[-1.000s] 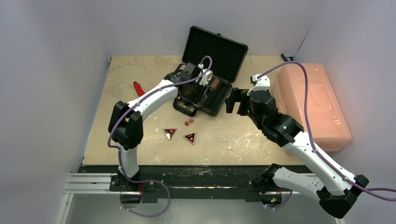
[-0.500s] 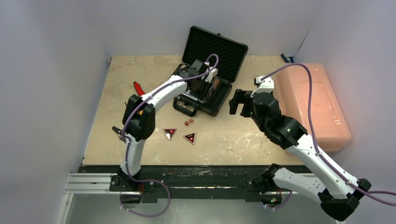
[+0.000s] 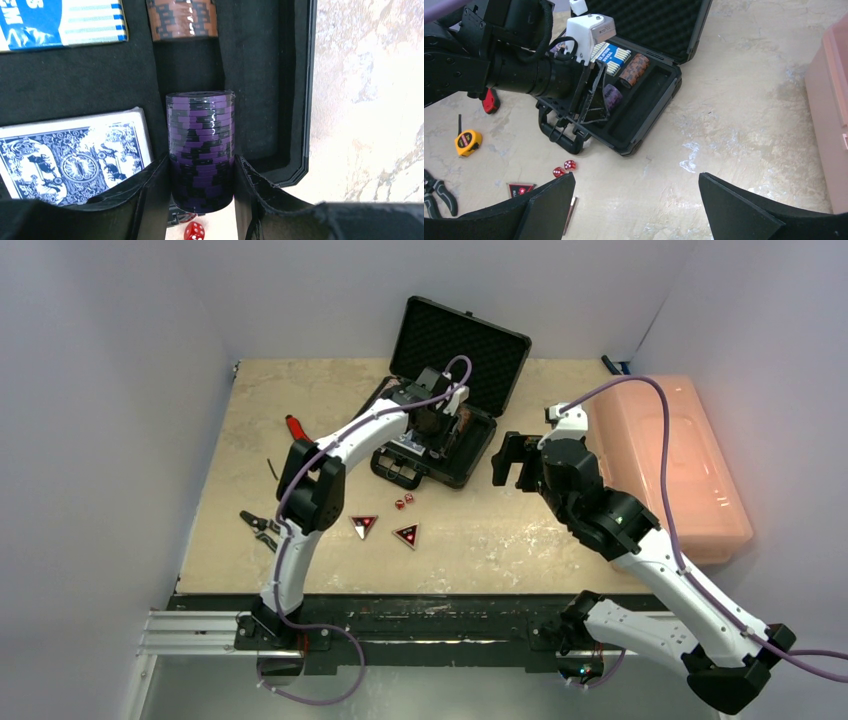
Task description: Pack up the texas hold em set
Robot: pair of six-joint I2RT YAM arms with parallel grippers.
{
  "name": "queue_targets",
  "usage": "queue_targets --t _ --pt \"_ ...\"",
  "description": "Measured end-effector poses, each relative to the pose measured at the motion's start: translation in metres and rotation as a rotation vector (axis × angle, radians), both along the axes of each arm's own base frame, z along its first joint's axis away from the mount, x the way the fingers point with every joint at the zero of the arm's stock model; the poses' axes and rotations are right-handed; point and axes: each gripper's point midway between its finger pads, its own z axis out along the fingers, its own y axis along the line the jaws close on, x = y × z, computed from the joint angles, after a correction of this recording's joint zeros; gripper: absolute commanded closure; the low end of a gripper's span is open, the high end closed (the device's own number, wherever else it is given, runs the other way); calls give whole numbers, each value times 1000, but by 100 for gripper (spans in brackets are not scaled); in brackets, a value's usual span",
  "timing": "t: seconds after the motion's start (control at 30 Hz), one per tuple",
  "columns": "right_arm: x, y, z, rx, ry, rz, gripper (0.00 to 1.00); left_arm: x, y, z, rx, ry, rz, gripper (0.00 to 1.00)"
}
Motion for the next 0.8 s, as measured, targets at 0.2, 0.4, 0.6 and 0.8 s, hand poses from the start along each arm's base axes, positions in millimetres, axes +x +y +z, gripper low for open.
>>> queue_targets --t 0.2,0.4,0.6,0.8 --pt "0 0 0 -1 0 -1 1 9 -4 -3 -4 -2 10 100" --pt "1 -3 -4 -13 4 -15 1 14 -7 -2 -7 -9 11 100" --pt "1 -3 -7 -19 10 -16 1 16 -7 -2 -7 -11 18 100" --pt "1 -3 -7 -19 10 -16 1 20 -8 -3 -3 -17 28 90"
